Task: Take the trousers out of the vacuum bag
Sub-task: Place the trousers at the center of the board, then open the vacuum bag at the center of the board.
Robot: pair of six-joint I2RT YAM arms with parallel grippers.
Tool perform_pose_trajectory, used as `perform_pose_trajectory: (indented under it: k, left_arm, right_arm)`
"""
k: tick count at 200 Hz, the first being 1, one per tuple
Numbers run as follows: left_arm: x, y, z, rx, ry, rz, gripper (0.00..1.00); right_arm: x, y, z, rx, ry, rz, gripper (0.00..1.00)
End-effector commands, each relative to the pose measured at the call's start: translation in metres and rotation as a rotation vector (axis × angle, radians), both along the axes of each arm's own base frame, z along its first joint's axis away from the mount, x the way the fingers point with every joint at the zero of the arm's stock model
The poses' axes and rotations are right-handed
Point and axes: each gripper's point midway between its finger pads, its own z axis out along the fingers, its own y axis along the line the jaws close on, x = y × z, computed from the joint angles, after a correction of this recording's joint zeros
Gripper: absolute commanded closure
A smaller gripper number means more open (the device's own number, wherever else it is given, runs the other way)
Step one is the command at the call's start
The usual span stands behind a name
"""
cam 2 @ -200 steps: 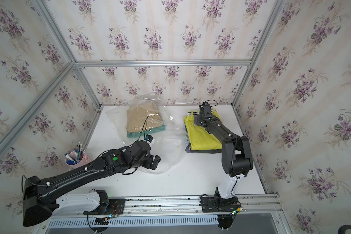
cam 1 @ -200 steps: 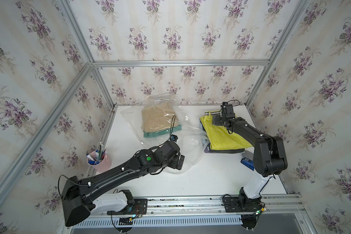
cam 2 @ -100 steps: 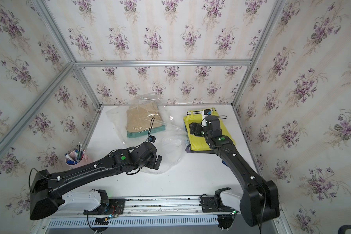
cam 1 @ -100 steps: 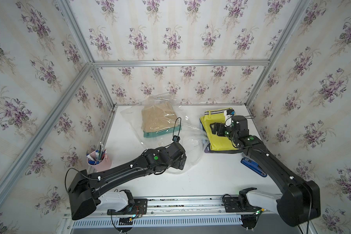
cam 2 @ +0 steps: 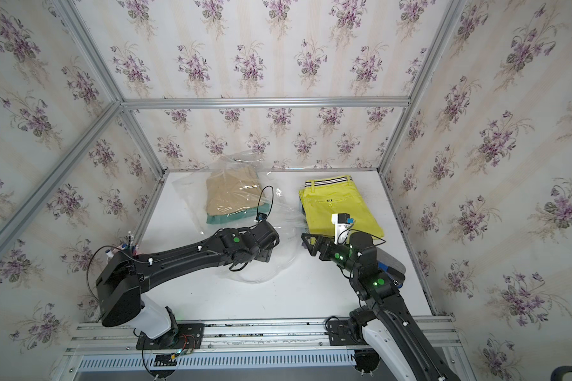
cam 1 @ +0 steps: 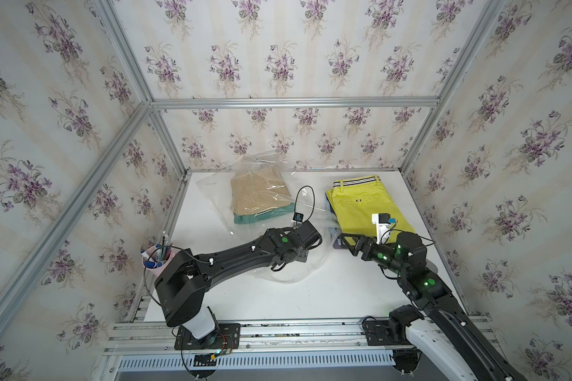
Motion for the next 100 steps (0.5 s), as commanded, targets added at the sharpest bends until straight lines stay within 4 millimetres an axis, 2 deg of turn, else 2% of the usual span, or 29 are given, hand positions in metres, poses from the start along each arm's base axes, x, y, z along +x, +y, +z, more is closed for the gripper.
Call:
perform_pose_trajectory:
  k: [1,33,36,45,66,100]
  left_arm:
    - [0.005,0.005,-0.001,0.014,0.000,0.022,0.40]
    - [0.010,0.013,0.003,-0.010,0.009,0.042,0.75]
    - [0.011,0.014,0.005,-0.013,0.006,0.042,0.78]
    - [0.011,0.016,0.009,-0.015,-0.002,0.041,0.85]
    - [0.009,0.021,0.024,-0.023,-0.022,0.029,0.95]
    - [0.002,0.029,0.049,-0.040,-0.040,0.017,1.00]
  right_arm:
    - [-0.014,0.012,-0.001,0.092,0.031,0.050,0.16]
    - [-0.028,0.032,-0.021,0.122,0.075,0.104,0.18]
    - [-0.035,0.040,-0.023,0.119,0.080,0.137,0.19]
    - [-0.039,0.049,-0.025,0.114,0.083,0.155,0.20]
    - [-0.045,0.071,-0.028,0.108,0.085,0.193,0.23]
    - [-0.048,0.107,-0.043,0.097,0.116,0.208,0.31]
